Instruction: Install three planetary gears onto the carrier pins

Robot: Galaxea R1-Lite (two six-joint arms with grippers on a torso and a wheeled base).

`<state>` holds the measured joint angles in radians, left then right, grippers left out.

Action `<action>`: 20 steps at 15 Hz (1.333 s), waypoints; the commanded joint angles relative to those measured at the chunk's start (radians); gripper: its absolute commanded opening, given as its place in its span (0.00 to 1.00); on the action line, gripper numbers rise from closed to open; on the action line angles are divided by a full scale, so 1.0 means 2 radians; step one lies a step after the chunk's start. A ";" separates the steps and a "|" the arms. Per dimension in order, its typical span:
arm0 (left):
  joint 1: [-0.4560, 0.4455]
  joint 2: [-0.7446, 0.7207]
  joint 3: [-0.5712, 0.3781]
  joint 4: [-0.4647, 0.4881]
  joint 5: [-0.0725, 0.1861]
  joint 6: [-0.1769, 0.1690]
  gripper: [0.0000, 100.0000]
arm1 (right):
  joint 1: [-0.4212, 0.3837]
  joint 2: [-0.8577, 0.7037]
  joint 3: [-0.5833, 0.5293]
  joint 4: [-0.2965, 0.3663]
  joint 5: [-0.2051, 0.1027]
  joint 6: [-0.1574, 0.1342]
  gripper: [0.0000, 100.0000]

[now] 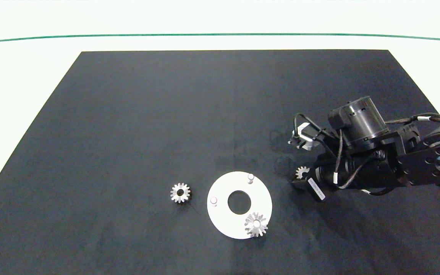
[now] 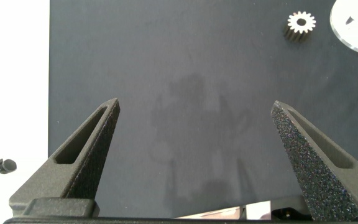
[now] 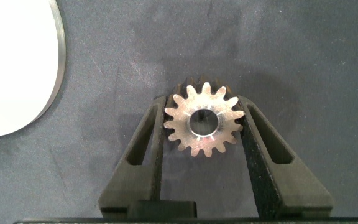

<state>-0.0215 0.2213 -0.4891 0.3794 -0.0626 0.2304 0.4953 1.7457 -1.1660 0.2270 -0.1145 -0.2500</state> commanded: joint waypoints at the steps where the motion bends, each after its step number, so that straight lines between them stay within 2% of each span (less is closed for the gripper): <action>1: 0.000 0.000 0.001 0.001 -0.001 0.001 1.00 | -0.001 0.001 -0.002 0.001 0.000 -0.002 0.00; 4: 0.000 0.000 0.001 0.001 0.000 0.001 1.00 | 0.002 -0.005 -0.020 0.006 0.000 -0.005 0.00; 7: 0.000 0.001 0.001 0.001 0.000 0.001 1.00 | 0.022 -0.034 -0.021 0.008 -0.001 -0.009 0.00; 10: 0.000 0.003 0.001 0.001 -0.001 0.001 1.00 | 0.063 -0.067 -0.021 0.020 -0.003 -0.015 0.00; 11: 0.001 0.003 0.001 0.001 -0.001 0.001 1.00 | 0.094 -0.073 -0.023 0.022 -0.006 -0.019 0.00; 14: 0.001 0.001 -0.001 0.000 0.000 0.001 1.00 | 0.133 -0.068 -0.060 0.038 -0.009 -0.019 0.00; 16: 0.001 0.002 -0.003 0.000 0.000 0.001 1.00 | 0.145 -0.058 -0.077 0.074 -0.028 -0.020 0.00; 20: 0.001 0.003 -0.003 0.000 -0.001 0.001 1.00 | 0.147 -0.029 -0.081 0.076 -0.031 -0.020 0.00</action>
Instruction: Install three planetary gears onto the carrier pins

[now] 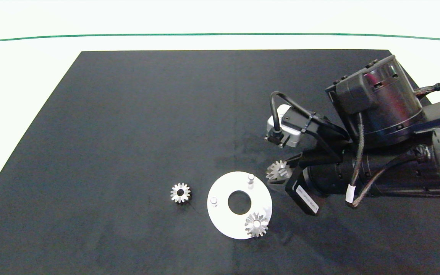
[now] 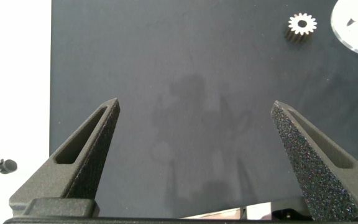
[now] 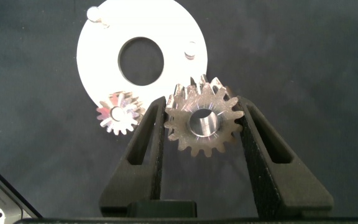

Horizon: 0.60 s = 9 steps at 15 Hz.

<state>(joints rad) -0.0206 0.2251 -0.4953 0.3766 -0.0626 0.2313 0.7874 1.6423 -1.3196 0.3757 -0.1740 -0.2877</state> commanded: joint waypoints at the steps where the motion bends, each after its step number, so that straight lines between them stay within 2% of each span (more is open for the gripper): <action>1: 0.000 0.000 0.001 0.002 -0.001 0.001 1.00 | 0.000 0.032 -0.005 0.002 -0.003 -0.001 0.00; 9: 0.000 0.003 0.001 0.002 -0.001 0.000 1.00 | 0.001 0.079 -0.040 0.002 -0.007 0.000 0.00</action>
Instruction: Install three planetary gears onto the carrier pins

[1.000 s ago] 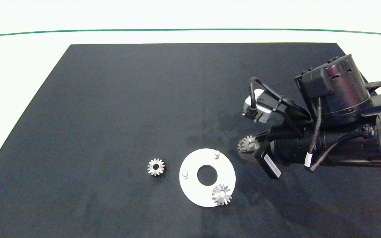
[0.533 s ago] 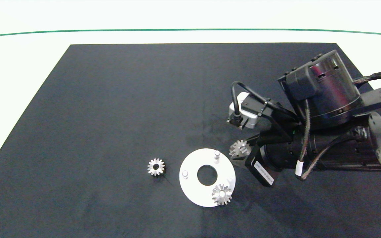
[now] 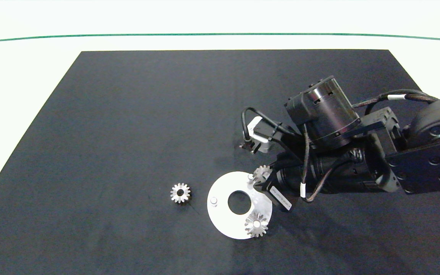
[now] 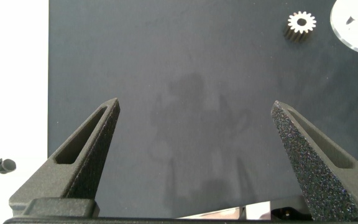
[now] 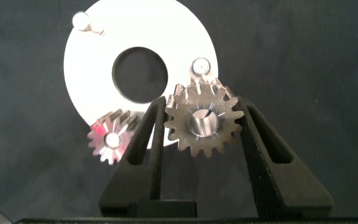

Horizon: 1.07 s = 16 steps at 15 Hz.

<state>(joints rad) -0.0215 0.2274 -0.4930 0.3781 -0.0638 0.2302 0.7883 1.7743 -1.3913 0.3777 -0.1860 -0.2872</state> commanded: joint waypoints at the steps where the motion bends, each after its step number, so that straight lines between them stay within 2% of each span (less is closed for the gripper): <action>1: 0.000 0.001 0.001 0.001 0.000 0.001 1.00 | 0.000 0.016 -0.005 0.001 -0.001 -0.001 0.00; 11: -0.001 0.002 0.000 0.000 0.000 0.001 1.00 | -0.001 0.042 -0.042 0.002 -0.001 0.000 0.00; 16: -0.001 0.002 0.000 0.000 0.000 0.001 1.00 | -0.003 0.052 -0.042 0.002 -0.001 0.001 0.00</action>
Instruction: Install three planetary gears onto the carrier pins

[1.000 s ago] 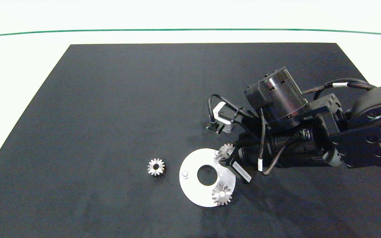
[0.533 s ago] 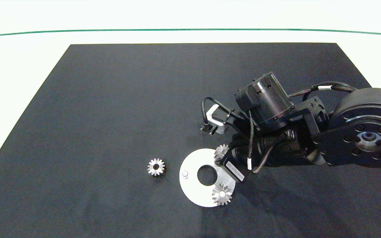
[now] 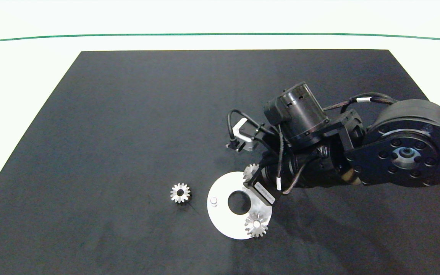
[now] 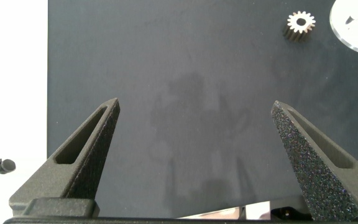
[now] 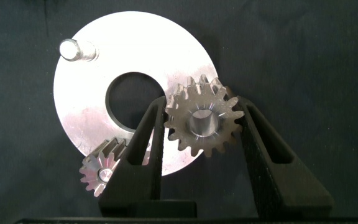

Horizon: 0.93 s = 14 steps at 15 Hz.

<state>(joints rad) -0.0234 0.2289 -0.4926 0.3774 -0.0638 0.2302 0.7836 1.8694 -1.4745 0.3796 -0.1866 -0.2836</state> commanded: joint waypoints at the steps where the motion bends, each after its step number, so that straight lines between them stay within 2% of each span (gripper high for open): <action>1: 0.000 0.001 0.000 0.001 0.000 0.001 1.00 | -0.002 0.005 -0.001 0.000 0.000 -0.001 0.00; 10: 0.000 0.005 -0.001 0.001 0.000 0.001 1.00 | -0.013 0.019 -0.003 -0.001 0.000 0.000 0.00; 14: 0.000 0.009 -0.001 -0.002 0.000 0.001 1.00 | -0.013 0.019 -0.021 0.001 0.001 0.001 0.00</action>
<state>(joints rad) -0.0230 0.2430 -0.4955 0.3717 -0.0638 0.2304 0.7570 1.9064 -1.5072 0.3800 -0.1847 -0.2809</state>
